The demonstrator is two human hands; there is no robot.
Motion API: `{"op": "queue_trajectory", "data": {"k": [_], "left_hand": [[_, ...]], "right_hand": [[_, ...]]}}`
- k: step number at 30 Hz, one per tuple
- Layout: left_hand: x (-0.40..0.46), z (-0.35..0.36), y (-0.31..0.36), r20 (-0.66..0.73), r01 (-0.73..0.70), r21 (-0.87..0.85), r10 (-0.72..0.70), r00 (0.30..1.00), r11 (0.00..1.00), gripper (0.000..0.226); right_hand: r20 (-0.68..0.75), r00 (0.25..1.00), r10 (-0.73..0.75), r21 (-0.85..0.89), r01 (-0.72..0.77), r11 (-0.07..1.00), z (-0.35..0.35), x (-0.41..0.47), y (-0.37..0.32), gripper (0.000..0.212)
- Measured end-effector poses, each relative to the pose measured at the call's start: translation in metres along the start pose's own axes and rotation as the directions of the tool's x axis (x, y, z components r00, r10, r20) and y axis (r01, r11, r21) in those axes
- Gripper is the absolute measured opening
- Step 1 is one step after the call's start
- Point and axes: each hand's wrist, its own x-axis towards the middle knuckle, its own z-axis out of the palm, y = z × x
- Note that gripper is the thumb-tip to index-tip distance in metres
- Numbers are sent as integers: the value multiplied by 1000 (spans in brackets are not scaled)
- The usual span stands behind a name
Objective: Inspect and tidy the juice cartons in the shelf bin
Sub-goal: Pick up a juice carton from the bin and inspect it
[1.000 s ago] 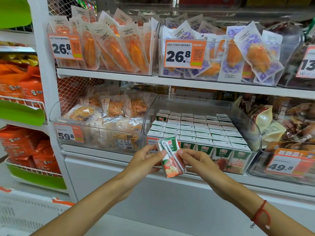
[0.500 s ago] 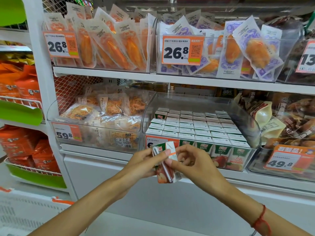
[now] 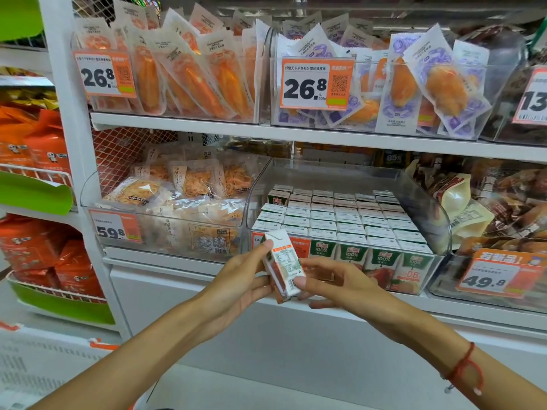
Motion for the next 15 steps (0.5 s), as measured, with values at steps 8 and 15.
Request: {"op": "queue_trajectory", "data": {"k": [8,15], "left_hand": [[-5,5,4,88,-332,406,325,942,851,36],[-9,6,3,146,-429,659,454,879,618,71]], "right_hand": [[-94,983,-157,-107,147,983,-7,0,4,59],[11,985,-171,8,171,985,-23,-2,-1,51]]}}
